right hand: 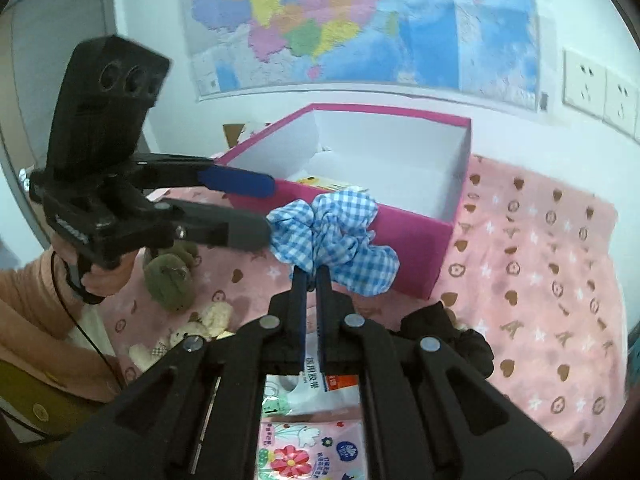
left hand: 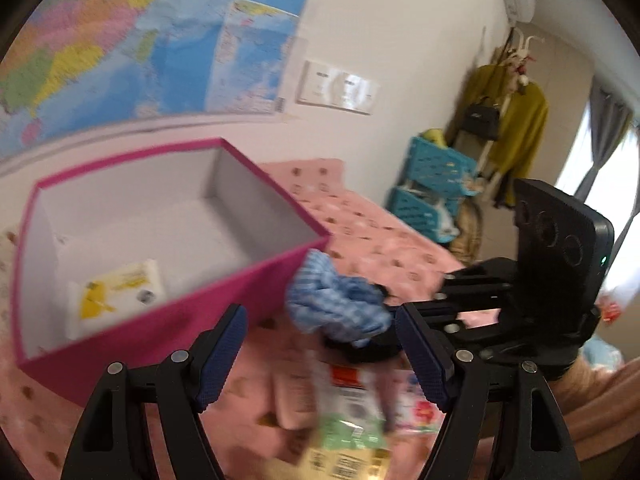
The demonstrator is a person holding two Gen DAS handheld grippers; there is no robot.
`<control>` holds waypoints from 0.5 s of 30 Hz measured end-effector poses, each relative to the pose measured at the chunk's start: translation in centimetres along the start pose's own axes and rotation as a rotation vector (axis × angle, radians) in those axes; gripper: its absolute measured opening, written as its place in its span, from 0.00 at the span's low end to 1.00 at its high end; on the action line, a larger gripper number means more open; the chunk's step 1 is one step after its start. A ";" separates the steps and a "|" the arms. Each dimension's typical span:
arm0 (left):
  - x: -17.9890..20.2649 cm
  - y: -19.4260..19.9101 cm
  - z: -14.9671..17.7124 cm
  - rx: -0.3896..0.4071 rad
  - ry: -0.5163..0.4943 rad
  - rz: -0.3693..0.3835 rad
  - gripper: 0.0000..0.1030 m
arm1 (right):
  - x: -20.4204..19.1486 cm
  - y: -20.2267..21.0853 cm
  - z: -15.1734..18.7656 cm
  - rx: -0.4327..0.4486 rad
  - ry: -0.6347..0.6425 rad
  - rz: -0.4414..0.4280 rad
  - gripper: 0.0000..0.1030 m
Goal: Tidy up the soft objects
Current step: 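Drop the blue checked scrunchie into the magenta box with the right gripper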
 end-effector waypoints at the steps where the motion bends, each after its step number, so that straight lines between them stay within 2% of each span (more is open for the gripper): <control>1: 0.3 -0.1 0.0 -0.007 0.003 0.021 0.74 | -0.3 0.3 0.0 0.001 0.010 0.004 0.05; 4: 1.1 -0.6 -0.1 -0.022 0.008 0.058 0.55 | -0.5 0.4 -0.5 0.007 0.040 0.031 0.05; 5: 1.2 -0.5 -0.4 -0.016 0.015 0.069 0.44 | -0.5 0.5 -0.6 0.010 0.051 0.043 0.05; 6: 1.2 -0.5 -0.6 -0.012 0.015 0.073 0.37 | -0.4 0.6 -0.8 0.013 0.057 0.045 0.05; 15: -0.1 -0.7 -4.3 0.022 0.022 0.041 0.35 | 1.5 0.0 -4.5 0.026 0.125 0.118 0.05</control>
Point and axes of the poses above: each gripper's, at about its wrist camera, not at the fingertips, and y roughly against the way its jaws point, x to its right, z to its underside, the point moved 7 cm from there along -y, roughly the way its jaws point
